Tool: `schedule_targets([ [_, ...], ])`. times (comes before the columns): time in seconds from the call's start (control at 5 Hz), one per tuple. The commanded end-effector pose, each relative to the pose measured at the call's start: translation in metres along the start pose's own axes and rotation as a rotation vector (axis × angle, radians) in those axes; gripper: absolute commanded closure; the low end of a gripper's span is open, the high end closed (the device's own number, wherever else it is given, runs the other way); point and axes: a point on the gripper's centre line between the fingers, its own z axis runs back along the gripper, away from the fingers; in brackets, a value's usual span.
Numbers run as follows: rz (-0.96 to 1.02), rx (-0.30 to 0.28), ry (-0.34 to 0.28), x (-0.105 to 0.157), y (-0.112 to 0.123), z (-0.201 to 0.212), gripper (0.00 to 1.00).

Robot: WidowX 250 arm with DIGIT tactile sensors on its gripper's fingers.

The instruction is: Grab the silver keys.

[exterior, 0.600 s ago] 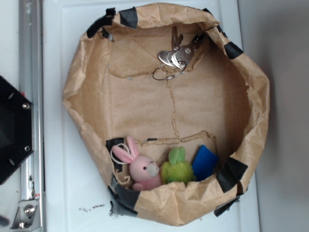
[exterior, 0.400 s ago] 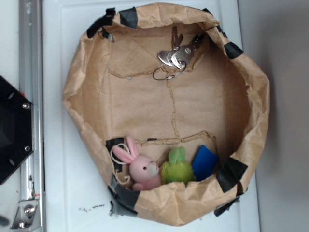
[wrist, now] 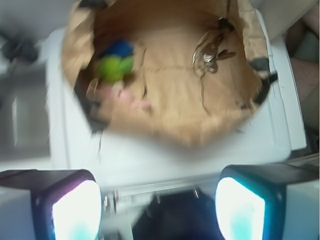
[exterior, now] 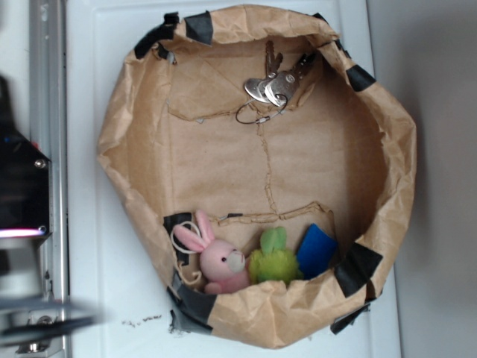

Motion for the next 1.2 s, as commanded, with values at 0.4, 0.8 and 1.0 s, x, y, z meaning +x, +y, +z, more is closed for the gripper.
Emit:
schedule_targets([
  [0.4, 0.070, 0.008, -0.296, 0.085, 0.040, -0.079, 0.00],
  [0.8, 0.089, 0.044, -0.296, 0.102, 0.040, -0.124, 0.00],
  [1.0, 0.139, 0.010, -0.237, 0.116, 0.040, -0.137, 0.00],
])
